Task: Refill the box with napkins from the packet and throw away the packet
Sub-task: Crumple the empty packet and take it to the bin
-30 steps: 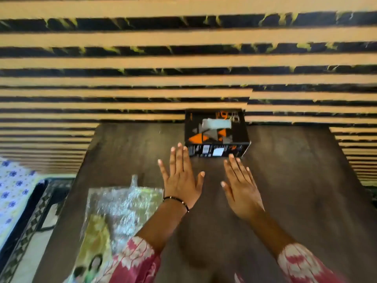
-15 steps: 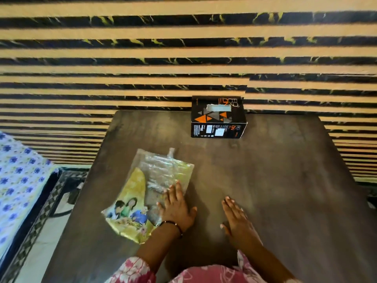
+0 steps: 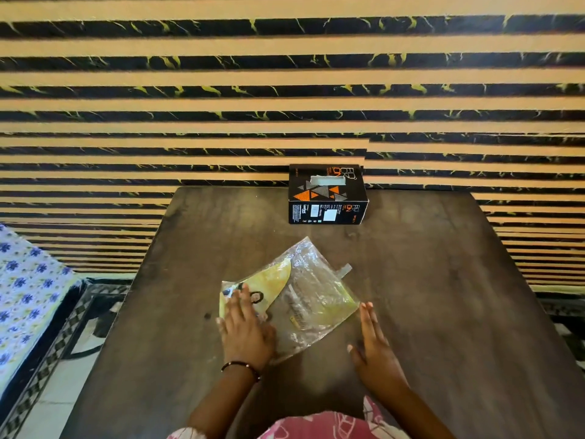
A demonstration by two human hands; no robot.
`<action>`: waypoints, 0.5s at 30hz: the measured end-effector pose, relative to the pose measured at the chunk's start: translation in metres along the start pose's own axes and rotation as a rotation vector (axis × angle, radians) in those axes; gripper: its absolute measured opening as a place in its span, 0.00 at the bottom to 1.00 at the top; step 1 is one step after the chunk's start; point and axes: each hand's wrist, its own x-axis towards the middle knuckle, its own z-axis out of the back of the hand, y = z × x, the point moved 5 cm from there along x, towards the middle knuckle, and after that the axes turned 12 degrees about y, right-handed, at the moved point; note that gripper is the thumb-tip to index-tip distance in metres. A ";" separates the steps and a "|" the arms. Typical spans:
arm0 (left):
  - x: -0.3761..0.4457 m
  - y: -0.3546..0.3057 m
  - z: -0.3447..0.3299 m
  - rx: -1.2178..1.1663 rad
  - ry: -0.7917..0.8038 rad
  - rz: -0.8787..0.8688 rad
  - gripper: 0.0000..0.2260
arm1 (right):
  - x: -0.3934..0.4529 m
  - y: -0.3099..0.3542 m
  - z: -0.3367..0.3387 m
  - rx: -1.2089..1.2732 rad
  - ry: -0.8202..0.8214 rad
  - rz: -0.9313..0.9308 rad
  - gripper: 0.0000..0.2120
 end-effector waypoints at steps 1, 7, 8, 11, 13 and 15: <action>0.001 0.010 0.002 -0.004 0.020 0.073 0.38 | 0.002 0.002 -0.001 0.000 0.014 0.002 0.38; -0.010 0.001 -0.010 -0.195 0.133 0.063 0.41 | 0.011 0.007 -0.024 0.013 0.244 -0.088 0.39; -0.013 -0.005 -0.013 -0.169 0.146 0.033 0.42 | 0.013 0.008 -0.026 0.012 0.256 -0.091 0.40; -0.019 -0.021 -0.024 -0.125 0.240 -0.060 0.42 | 0.016 0.009 -0.032 -0.010 0.328 -0.096 0.51; -0.020 -0.028 -0.028 -0.170 0.305 -0.077 0.40 | 0.019 0.007 -0.035 -0.028 0.361 -0.100 0.68; -0.018 -0.033 -0.028 -0.216 0.319 -0.068 0.37 | 0.021 0.007 -0.039 -0.036 0.374 -0.081 0.72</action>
